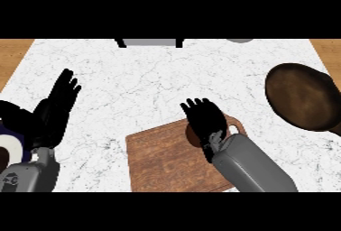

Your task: Pick the cupcake from the cutting board and place it in the pan

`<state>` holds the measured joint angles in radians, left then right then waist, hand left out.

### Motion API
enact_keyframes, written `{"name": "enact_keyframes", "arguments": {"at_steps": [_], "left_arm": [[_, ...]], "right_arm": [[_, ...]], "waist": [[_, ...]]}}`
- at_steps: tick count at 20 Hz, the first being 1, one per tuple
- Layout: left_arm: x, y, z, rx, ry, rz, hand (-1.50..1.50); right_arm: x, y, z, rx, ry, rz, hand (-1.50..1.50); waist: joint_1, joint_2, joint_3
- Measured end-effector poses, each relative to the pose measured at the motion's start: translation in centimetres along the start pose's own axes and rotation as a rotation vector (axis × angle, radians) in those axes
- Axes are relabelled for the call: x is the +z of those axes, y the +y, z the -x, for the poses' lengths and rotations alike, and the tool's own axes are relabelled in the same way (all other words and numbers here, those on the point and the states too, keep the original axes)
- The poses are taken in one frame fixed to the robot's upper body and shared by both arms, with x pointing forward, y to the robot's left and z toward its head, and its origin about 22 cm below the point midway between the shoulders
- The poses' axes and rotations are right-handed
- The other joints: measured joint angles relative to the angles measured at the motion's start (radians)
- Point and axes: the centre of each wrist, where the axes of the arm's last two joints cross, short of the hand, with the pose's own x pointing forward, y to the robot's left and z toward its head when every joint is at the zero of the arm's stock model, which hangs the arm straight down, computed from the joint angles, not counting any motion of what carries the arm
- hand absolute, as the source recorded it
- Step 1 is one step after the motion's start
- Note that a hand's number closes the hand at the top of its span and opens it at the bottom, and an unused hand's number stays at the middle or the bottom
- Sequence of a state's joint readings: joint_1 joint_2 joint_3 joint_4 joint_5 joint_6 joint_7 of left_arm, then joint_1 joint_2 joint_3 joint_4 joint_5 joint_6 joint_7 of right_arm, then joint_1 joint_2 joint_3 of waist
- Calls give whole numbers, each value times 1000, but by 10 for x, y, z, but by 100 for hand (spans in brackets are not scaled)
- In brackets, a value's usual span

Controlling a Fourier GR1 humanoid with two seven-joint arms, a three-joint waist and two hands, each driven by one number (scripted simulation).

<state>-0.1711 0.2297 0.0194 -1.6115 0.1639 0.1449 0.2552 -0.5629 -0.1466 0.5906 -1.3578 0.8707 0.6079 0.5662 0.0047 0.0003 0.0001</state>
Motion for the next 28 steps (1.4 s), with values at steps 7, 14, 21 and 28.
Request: {"name": "enact_keyframes", "arguments": {"at_steps": [7, 14, 21, 28], "left_arm": [[3, 9, 10, 2, 3, 3, 0], [-2, 2, 8, -2, -5, 7, 0], [-1, 9, 11, 2, -1, 7, 0], [1, 12, 5, 3, 6, 1, 0]], "right_arm": [[-21, 10, 0, -35, -16, 17, -150], [-36, 25, 0, -43, -56, -14, 150], [-44, 31, -1, -32, -127, 31, 150], [-45, 33, 2, -68, -155, 73, 150]], "waist": [[1, 0, 0], [-1, -3, -2], [-2, -9, -6], [-3, -11, -6]]}}
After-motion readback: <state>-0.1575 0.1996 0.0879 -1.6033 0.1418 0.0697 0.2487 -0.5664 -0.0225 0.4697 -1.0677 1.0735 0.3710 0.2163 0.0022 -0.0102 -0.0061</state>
